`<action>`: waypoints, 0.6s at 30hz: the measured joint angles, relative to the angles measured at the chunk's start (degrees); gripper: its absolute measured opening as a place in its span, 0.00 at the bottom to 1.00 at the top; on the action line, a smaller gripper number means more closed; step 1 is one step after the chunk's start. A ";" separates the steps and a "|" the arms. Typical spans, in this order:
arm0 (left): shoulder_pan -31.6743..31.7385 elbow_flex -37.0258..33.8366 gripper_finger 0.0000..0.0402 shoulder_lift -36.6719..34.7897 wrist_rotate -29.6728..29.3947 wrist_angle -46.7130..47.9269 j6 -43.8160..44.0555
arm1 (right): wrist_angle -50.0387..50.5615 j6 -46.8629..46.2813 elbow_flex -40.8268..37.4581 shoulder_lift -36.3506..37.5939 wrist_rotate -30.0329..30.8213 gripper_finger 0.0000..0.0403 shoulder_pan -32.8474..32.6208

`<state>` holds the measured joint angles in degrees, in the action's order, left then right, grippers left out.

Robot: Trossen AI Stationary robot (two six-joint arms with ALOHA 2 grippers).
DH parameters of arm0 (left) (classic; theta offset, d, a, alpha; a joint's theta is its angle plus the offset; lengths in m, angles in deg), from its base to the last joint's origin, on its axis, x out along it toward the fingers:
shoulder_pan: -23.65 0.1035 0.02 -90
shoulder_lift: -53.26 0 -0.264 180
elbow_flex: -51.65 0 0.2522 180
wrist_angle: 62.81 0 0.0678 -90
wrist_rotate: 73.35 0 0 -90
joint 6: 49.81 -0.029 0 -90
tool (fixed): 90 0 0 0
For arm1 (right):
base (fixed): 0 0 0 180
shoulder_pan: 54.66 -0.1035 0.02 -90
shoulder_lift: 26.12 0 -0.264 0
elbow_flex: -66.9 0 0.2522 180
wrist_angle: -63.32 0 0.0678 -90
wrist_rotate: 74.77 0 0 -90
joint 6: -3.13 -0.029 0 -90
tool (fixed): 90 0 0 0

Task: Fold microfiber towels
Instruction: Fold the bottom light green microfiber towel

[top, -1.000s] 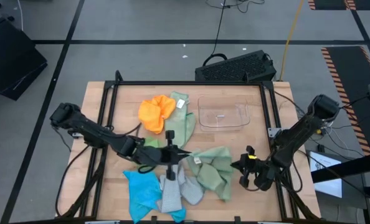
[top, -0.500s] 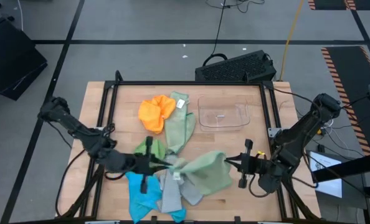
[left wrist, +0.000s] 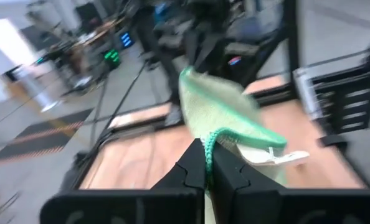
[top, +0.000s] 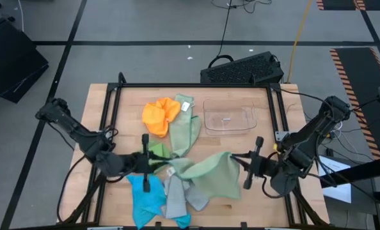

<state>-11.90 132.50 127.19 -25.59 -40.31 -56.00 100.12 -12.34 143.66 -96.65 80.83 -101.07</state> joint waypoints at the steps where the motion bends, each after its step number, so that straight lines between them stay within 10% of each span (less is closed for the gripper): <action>1: 0.95 -0.01 0.01 0.18 -0.51 1.06 0.90 | 0.98 -0.48 0.00 0.00 0.92 0.00 0.25; 12: 10.93 -2.10 0.01 9.27 18.95 4.18 12.39 | 14.09 -16.99 -7.21 0.02 -4.25 0.00 3.08; 18: 14.72 -2.12 0.01 16.77 20.24 3.90 11.40 | 13.77 -28.48 -16.98 0.00 -10.08 0.00 6.41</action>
<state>2.82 130.38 143.96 -5.35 -36.41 -44.60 113.89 -40.82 126.69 -96.65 70.75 -94.66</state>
